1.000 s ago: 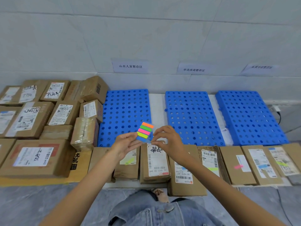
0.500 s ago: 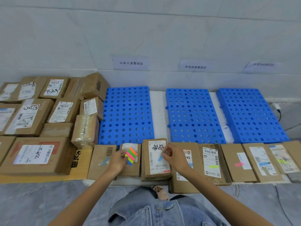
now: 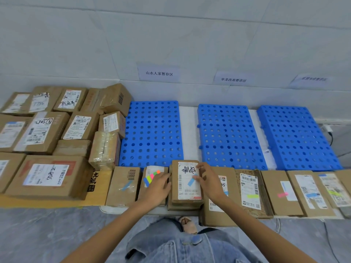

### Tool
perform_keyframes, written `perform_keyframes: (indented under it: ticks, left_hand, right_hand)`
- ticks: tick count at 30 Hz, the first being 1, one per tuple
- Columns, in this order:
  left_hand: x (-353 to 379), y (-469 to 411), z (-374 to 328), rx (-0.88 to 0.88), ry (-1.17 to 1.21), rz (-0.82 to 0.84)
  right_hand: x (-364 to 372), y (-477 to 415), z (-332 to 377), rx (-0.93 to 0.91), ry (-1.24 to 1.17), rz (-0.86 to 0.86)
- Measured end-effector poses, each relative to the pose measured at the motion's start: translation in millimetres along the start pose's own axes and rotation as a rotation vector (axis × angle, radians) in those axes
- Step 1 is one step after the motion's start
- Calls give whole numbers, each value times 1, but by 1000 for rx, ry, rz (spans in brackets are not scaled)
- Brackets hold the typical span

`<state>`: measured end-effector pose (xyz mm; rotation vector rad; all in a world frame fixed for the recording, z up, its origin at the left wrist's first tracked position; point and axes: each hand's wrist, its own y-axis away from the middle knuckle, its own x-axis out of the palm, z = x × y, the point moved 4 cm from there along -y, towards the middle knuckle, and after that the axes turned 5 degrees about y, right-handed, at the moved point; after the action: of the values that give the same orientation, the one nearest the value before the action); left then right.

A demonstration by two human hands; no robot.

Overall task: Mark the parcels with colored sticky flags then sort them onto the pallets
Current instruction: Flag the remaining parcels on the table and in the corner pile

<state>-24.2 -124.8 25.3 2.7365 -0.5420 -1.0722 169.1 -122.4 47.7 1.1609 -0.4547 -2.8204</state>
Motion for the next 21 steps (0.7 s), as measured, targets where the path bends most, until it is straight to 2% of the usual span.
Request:
perform_keyframes:
  ticks: [2,4,10,15,21]
  left_hand:
    - [5,1,-7,-61,139,30]
    - [3,3,-10,-114,251,-16]
    - [-59,11,-14,-125,467,-326]
    - [-136,31,21,-252,540,-465]
    - [-186,87,102,-501,389,-438]
  right_hand:
    - [-3,-3,2,41,-49,-42]
    - [-5,-4,7,50,-97,-77]
    - [-5,-14,68,-36,-266,-83]
    - [36,-18,151,-75,-363,159]
    - [136,1,203,85,-339,617]
